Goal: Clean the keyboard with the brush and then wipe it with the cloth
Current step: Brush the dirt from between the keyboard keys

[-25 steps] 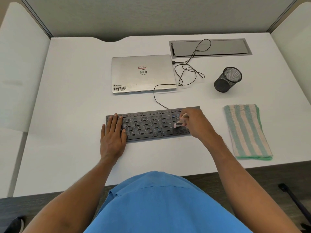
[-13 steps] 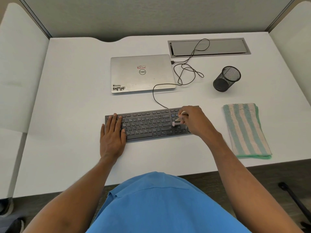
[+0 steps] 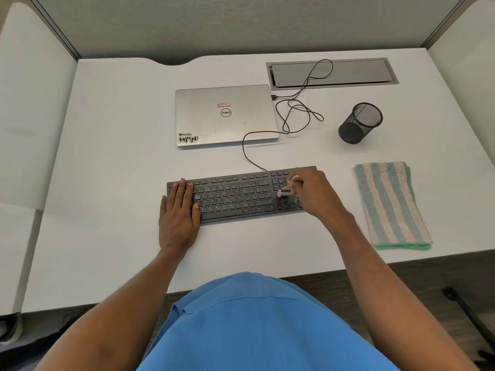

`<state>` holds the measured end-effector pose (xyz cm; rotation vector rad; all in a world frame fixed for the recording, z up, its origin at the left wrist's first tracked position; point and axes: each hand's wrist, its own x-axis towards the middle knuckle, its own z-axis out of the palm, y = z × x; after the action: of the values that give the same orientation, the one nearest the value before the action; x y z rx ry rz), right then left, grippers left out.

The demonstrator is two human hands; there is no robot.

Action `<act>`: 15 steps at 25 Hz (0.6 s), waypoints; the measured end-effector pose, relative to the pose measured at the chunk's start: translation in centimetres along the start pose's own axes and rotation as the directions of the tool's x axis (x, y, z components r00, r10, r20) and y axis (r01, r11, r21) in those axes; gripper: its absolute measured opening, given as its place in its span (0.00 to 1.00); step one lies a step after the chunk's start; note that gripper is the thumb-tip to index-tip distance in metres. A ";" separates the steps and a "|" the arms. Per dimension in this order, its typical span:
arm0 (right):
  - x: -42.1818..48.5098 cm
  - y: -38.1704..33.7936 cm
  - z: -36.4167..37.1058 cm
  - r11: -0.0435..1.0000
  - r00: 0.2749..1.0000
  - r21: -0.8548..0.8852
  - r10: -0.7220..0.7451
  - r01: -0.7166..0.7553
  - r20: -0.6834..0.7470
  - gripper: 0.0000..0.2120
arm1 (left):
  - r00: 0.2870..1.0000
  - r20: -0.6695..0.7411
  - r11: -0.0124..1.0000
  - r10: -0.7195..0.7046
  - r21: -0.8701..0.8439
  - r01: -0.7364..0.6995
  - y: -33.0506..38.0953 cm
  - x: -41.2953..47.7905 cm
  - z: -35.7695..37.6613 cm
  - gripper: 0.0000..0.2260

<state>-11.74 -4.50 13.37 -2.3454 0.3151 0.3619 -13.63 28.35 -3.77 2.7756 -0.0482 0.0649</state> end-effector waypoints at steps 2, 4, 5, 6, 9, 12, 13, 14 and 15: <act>-0.1 0.2 0.1 1.000 1.000 -0.001 0.023 -0.023 0.010 0.10 | 1.000 -0.001 1.000 0.003 -0.004 -0.003 0.0 0.0 0.0 0.27; -0.1 0.4 -0.2 0.998 0.999 -0.057 0.034 -0.034 0.000 0.10 | 1.000 0.003 1.000 0.004 0.003 -0.004 -0.1 0.0 0.1 0.27; 0.0 0.6 -0.4 0.996 0.999 -0.075 0.040 -0.041 -0.008 0.10 | 1.000 0.003 1.000 0.005 0.006 -0.005 -0.1 0.0 0.1 0.27; 0.0 0.6 -0.5 0.995 0.999 -0.091 0.043 -0.045 -0.017 0.10 | 1.000 0.002 1.000 0.005 0.008 -0.005 -0.1 0.0 0.1 0.27; 0.1 0.3 -0.6 0.998 1.000 -0.061 0.029 -0.029 -0.007 0.10 | 1.000 -0.003 1.000 0.012 0.007 -0.012 -0.1 0.0 0.2 0.27; 0.0 -0.2 -0.3 0.999 0.999 -0.052 0.015 -0.013 0.037 0.11 | 1.000 -0.013 1.000 0.018 0.025 -0.018 -0.2 0.0 0.4 0.27; -0.1 -0.1 -0.2 0.998 0.999 -0.058 0.014 -0.012 0.043 0.11 | 1.000 -0.011 0.999 0.025 0.034 -0.024 -0.2 0.0 0.4 0.27; 0.0 0.2 -0.3 0.998 0.999 -0.056 0.018 -0.016 0.038 0.11 | 0.999 -0.007 0.999 0.032 0.042 -0.032 -0.3 0.0 0.5 0.27; 0.0 0.4 -0.5 0.998 0.999 -0.062 0.023 -0.021 0.030 0.11 | 0.999 -0.004 0.998 0.037 0.047 -0.037 -0.3 0.1 0.5 0.27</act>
<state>-11.76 -5.13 13.42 -2.3954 0.3198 0.4240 -13.54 28.48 -4.34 2.8213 -0.0979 0.0836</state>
